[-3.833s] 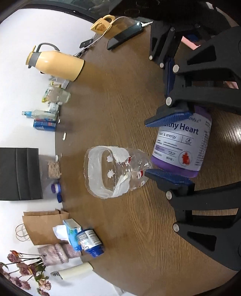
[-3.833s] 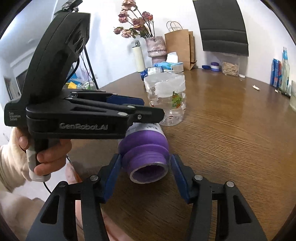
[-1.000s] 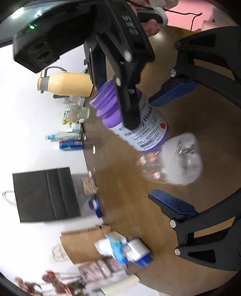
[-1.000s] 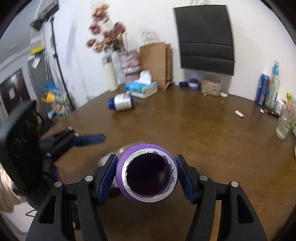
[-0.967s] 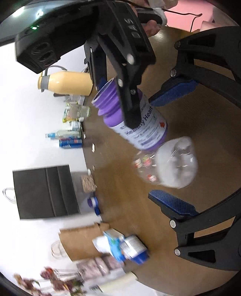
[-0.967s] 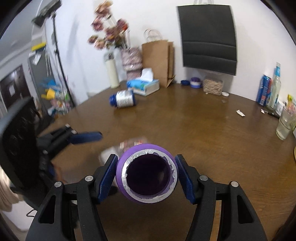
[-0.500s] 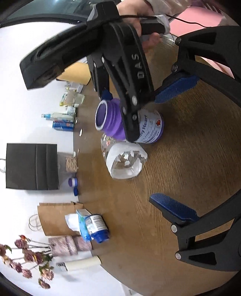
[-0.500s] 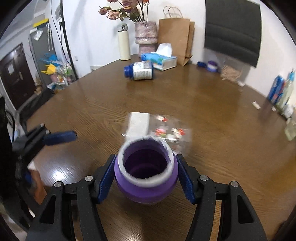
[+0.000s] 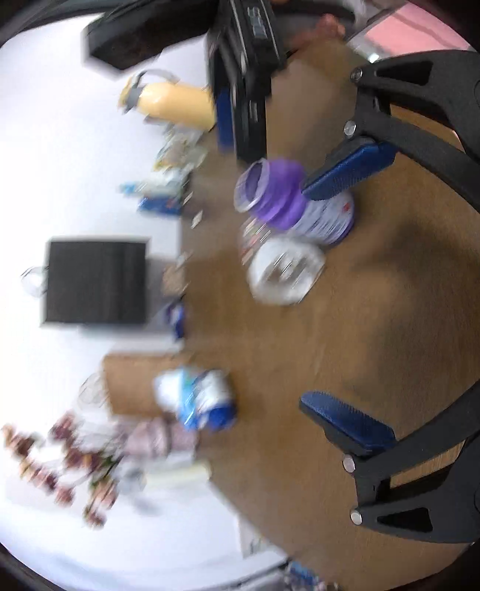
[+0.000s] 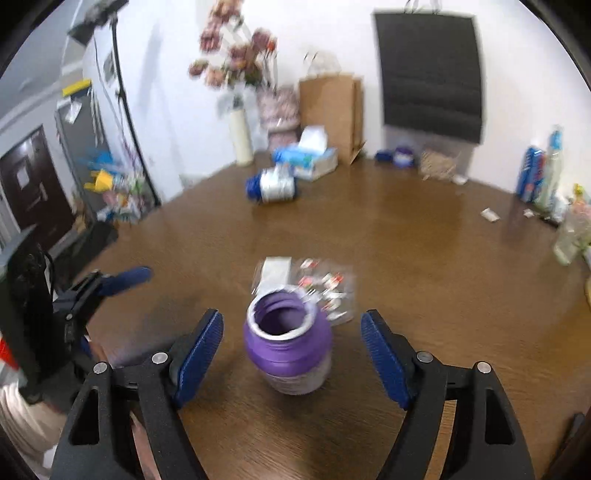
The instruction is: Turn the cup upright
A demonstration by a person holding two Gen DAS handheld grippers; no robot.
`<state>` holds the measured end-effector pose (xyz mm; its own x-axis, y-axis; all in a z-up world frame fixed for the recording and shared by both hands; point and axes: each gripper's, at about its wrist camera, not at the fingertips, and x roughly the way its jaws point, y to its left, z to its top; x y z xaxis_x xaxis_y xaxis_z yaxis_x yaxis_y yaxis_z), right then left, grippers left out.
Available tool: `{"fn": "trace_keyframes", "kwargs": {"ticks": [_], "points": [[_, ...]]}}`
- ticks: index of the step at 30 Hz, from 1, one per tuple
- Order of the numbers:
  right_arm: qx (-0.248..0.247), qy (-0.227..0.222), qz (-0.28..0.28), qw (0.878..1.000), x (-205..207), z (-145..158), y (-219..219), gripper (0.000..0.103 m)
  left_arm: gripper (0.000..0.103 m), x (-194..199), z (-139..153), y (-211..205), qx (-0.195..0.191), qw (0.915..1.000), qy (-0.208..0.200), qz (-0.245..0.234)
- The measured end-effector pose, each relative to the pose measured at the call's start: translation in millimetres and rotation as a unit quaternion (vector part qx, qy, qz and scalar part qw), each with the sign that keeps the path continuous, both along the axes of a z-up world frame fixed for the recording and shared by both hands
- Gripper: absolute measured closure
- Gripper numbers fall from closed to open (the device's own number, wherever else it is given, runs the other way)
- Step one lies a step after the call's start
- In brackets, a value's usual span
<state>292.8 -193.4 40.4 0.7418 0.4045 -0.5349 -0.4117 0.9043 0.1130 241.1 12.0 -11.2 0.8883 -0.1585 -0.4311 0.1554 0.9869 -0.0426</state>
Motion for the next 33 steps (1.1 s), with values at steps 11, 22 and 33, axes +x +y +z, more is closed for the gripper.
{"fn": "trace_keyframes", "kwargs": {"ticks": [11, 22, 33], "points": [[0.054, -0.078, -0.134, 0.986, -62, 28, -80, 0.014, 0.000, -41, 50, 43, -0.002, 0.9937, -0.076, 0.082], [0.043, -0.100, -0.129, 0.986, -69, 31, -76, 0.014, 0.000, -47, 56, 48, -0.001, 0.9913, -0.092, 0.094], [0.058, -0.164, -0.117, 0.978, -124, 30, -70, 0.014, 0.000, -99, 67, 39, -0.002, 0.9874, -0.141, 0.073]]}}
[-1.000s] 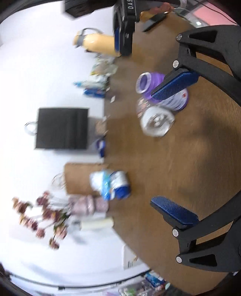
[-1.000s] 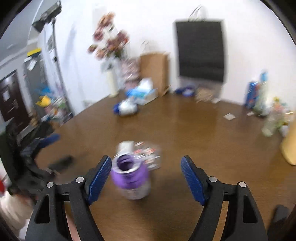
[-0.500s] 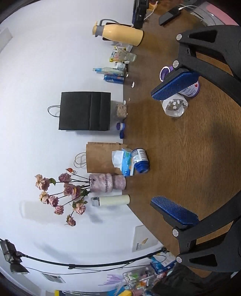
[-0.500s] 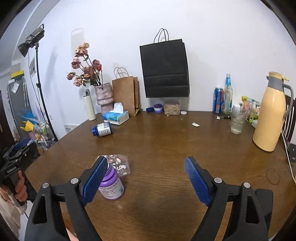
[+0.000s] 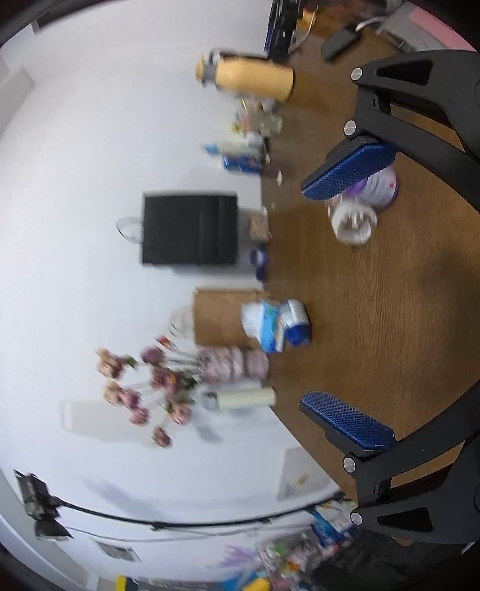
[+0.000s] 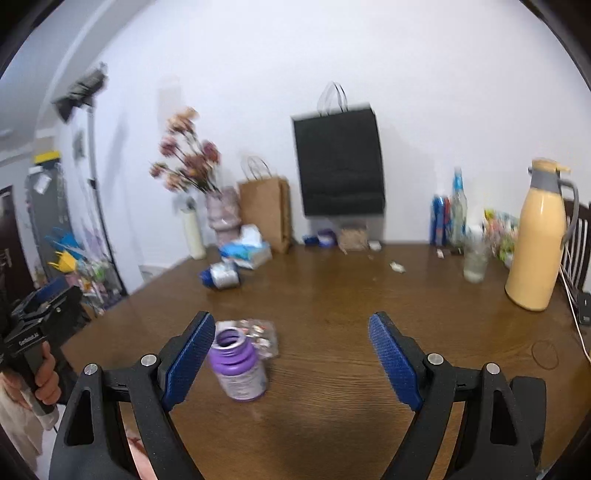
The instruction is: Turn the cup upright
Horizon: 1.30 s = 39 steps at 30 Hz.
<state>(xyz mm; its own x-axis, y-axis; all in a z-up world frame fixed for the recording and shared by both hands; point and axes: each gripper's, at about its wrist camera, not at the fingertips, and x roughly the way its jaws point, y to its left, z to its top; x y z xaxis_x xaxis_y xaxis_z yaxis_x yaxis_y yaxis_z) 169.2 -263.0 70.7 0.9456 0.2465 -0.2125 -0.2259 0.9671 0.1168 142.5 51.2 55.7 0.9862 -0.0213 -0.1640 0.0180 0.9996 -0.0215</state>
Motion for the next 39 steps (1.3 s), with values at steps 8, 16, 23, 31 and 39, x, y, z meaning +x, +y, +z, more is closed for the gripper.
{"fn": "trace_keyframes", "kwargs": {"ticks": [8, 16, 23, 31, 39], "points": [[-0.034, -0.019, -0.023, 0.999, -95, -38, 24, 0.014, 0.000, -108, -28, -24, 0.029, 0.9961, -0.041, -0.073], [-0.007, -0.028, -0.020, 0.999, -165, -77, 52, 0.014, 0.000, -154, -53, -37, 0.018, 0.9979, -0.025, -0.057], [-0.020, -0.027, -0.016, 0.999, -166, -78, 62, 0.014, 0.000, -151, -52, -30, -0.017, 0.9988, -0.021, -0.040], [-0.017, -0.032, -0.021, 0.999, -169, -79, 62, 0.014, 0.000, -154, -53, -32, -0.015, 0.9988, -0.023, -0.041], [-0.012, -0.028, -0.020, 0.999, -166, -79, 61, 0.014, 0.000, -154, -53, -35, -0.016, 0.9986, -0.021, -0.046]]}}
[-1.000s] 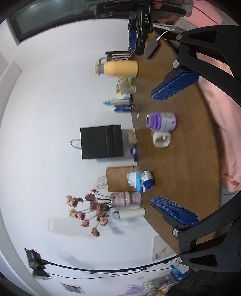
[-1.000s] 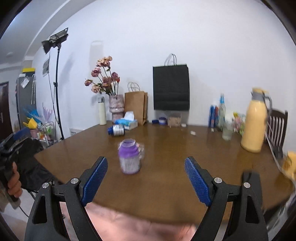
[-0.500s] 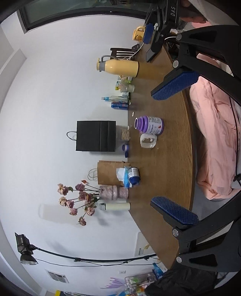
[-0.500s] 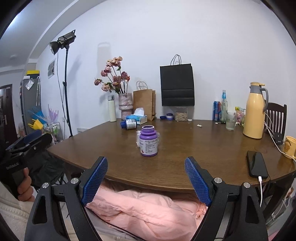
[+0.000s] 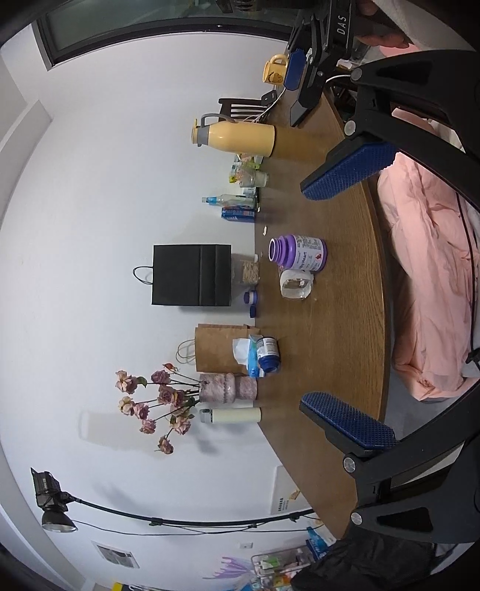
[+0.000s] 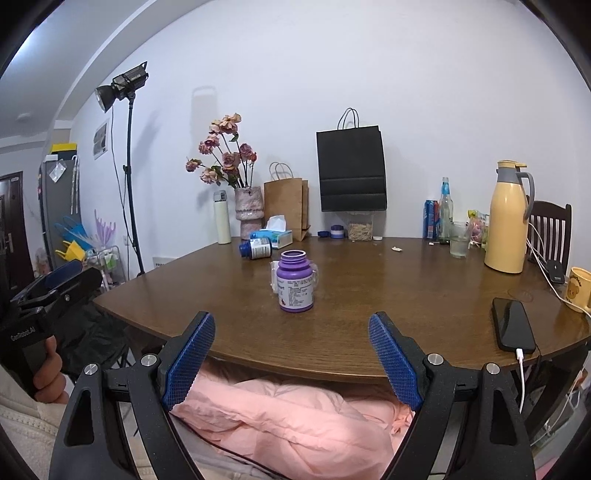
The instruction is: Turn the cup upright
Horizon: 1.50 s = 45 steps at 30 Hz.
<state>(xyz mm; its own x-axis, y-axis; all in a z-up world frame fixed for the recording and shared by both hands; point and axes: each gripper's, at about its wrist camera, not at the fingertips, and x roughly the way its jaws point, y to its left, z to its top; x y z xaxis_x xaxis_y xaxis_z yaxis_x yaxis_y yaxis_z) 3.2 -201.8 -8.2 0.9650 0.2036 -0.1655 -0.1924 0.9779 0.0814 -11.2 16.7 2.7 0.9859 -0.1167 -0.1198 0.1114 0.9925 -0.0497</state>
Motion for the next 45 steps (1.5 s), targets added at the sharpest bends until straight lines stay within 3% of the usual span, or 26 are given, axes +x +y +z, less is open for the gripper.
{"fn": "trace_keyframes", "kwargs": {"ticks": [45], "points": [[0.005, 0.002, -0.003, 1.000, -1.2, -3.7, 1.3, 0.014, 0.000, 2.1, 2.1, 2.1, 0.006, 0.9999, 0.008, -0.008]]}}
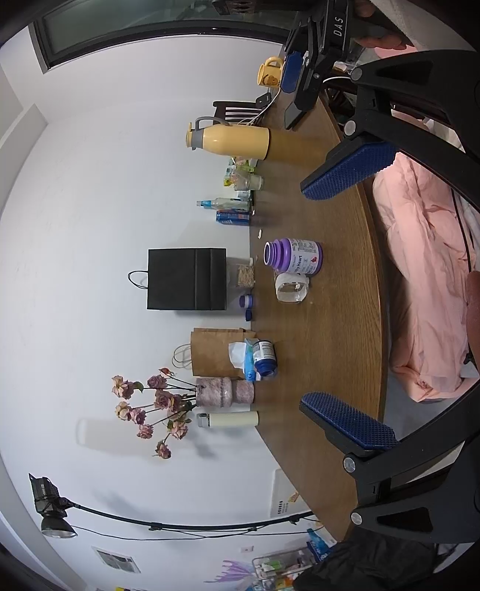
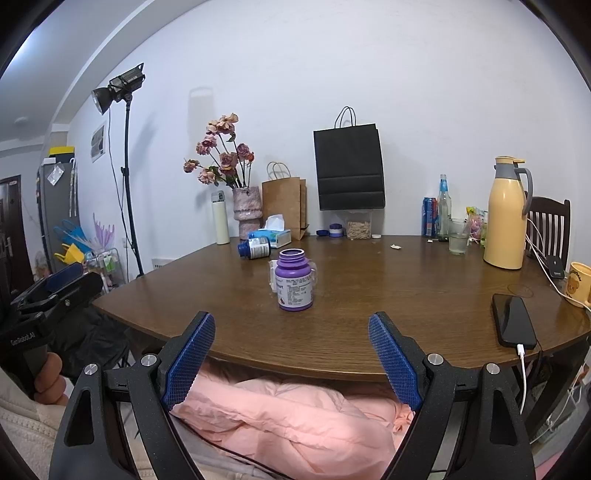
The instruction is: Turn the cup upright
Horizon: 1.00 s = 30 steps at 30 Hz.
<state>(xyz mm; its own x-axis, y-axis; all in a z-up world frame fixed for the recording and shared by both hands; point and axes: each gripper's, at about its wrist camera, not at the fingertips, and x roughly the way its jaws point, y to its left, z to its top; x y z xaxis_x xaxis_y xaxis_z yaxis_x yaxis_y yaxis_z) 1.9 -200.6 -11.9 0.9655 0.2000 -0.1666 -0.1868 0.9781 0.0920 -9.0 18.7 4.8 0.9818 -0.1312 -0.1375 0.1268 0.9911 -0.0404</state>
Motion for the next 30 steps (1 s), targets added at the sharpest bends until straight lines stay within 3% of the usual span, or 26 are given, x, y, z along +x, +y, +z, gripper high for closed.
{"fn": "trace_keyframes", "kwargs": {"ticks": [30], "points": [[-0.001, 0.004, 0.004, 1.000, 1.8, -1.5, 0.8, 0.014, 0.000, 1.5, -4.2, 0.5, 0.002, 1.0000, 0.001, 0.002]]}}
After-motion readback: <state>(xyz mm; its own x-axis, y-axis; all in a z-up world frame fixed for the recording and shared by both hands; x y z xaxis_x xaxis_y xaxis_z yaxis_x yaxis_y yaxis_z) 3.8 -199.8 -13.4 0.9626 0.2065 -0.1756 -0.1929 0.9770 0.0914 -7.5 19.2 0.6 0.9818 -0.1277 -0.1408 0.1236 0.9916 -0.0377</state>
